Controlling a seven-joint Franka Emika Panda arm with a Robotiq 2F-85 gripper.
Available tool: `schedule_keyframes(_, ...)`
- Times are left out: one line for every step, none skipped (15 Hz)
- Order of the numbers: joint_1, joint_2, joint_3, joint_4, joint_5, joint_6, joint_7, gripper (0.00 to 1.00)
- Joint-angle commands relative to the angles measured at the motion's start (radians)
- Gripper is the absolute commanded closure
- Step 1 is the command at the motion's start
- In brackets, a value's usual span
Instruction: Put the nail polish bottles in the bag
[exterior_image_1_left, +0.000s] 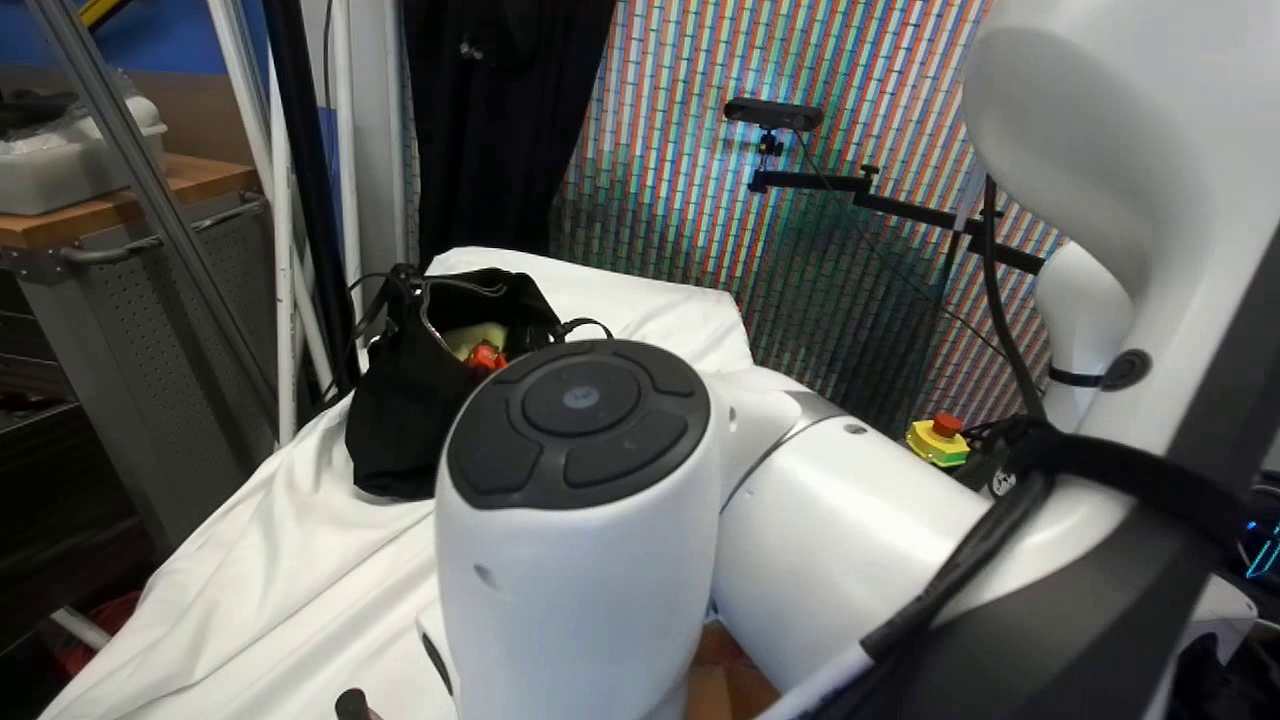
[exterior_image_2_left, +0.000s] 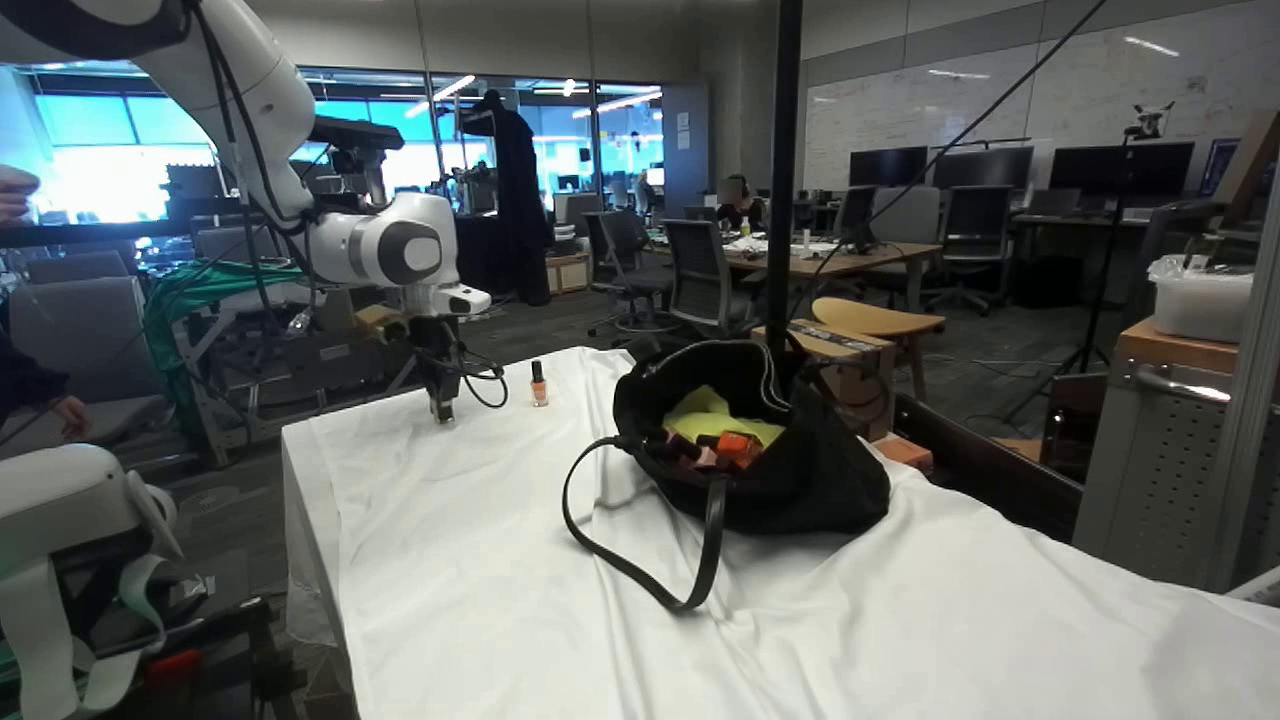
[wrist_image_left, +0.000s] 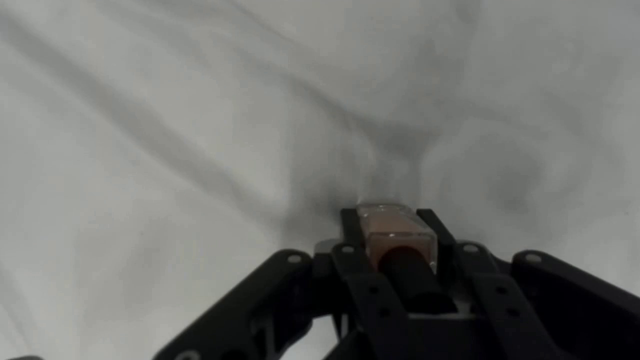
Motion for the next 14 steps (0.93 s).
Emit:
schedule_keyframes(-0.005,-0.051,-0.035,-0.027,-0.043,-0.013,0.043,0.79)
schedule_keyframes(-0.010,-0.055,-0.043,-0.029,-0.050,-0.015,0.045,0.79)
schedule_keyframes(-0.018,-0.063,-0.049,-0.030,-0.051,-0.018,0.043,0.79)
schedule_keyframes(-0.024,-0.069,-0.056,-0.032,-0.056,-0.018,0.043,0.79)
schedule_keyframes(-0.035,-0.084,-0.062,-0.038,-0.058,-0.022,0.038,0.79)
schedule_keyframes(-0.045,-0.099,-0.067,-0.043,-0.063,-0.026,0.033,0.79)
schedule_keyframes(-0.055,-0.113,-0.073,-0.049,-0.070,-0.027,0.033,0.79)
schedule_keyframes(-0.068,-0.133,-0.079,-0.059,-0.075,-0.027,0.031,0.79)
schedule_keyframes(-0.080,-0.151,-0.083,-0.067,-0.080,-0.027,0.029,0.79)
schedule_keyframes(-0.097,-0.174,-0.086,-0.076,-0.082,-0.029,0.023,0.79)
schedule_keyframes(-0.112,-0.193,-0.087,-0.084,-0.084,-0.031,0.019,0.79)
schedule_keyframes(-0.128,-0.215,-0.090,-0.095,-0.087,-0.026,0.017,0.79)
schedule_keyframes(-0.143,-0.239,-0.092,-0.104,-0.090,-0.027,0.015,0.79)
schedule_keyframes(-0.156,-0.258,-0.097,-0.113,-0.102,-0.019,0.023,0.79)
